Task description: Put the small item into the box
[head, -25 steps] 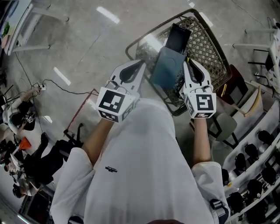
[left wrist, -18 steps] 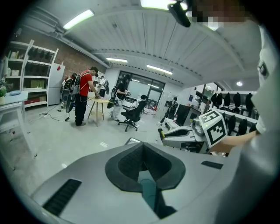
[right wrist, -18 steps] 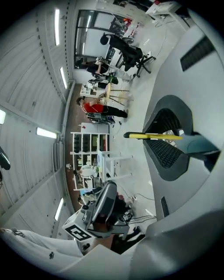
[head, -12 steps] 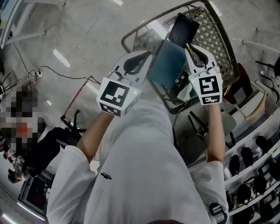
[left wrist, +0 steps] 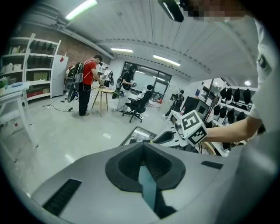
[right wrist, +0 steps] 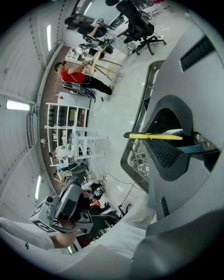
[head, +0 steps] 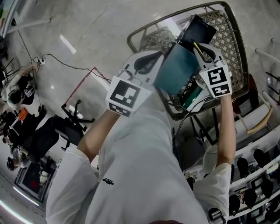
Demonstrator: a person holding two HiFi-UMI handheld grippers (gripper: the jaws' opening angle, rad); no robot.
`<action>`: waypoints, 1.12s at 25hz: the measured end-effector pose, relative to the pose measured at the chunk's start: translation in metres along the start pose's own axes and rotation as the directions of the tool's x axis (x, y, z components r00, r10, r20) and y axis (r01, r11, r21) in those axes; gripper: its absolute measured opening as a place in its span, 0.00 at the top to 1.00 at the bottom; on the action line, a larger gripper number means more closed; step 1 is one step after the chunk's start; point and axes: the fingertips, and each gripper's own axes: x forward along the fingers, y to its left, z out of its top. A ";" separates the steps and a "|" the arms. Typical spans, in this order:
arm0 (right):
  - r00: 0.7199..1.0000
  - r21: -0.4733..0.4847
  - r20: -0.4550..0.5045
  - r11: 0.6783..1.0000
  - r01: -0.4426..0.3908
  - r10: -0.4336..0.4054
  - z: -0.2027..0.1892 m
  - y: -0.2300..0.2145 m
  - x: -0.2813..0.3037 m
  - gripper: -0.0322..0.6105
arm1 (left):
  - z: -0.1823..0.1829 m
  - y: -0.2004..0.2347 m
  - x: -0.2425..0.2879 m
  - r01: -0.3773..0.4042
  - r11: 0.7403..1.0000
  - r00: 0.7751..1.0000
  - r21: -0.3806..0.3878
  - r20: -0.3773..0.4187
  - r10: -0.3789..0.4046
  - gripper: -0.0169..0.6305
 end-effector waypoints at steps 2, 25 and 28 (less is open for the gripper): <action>0.998 -0.029 -0.047 0.999 -0.039 0.037 -0.012 -0.001 0.015 0.89 | -0.006 0.004 0.007 -0.007 1.000 1.000 -0.004 -0.009 0.007 0.97; 0.883 -0.110 -0.363 0.928 -0.357 0.297 -0.091 0.008 0.105 0.89 | -0.062 0.029 0.075 -0.003 0.997 0.993 -0.076 -0.118 -0.006 0.97; 0.868 -0.111 -0.388 0.919 -0.378 0.310 -0.097 0.013 0.109 0.89 | -0.063 0.031 0.079 -0.009 0.997 0.992 -0.074 -0.125 -0.001 0.97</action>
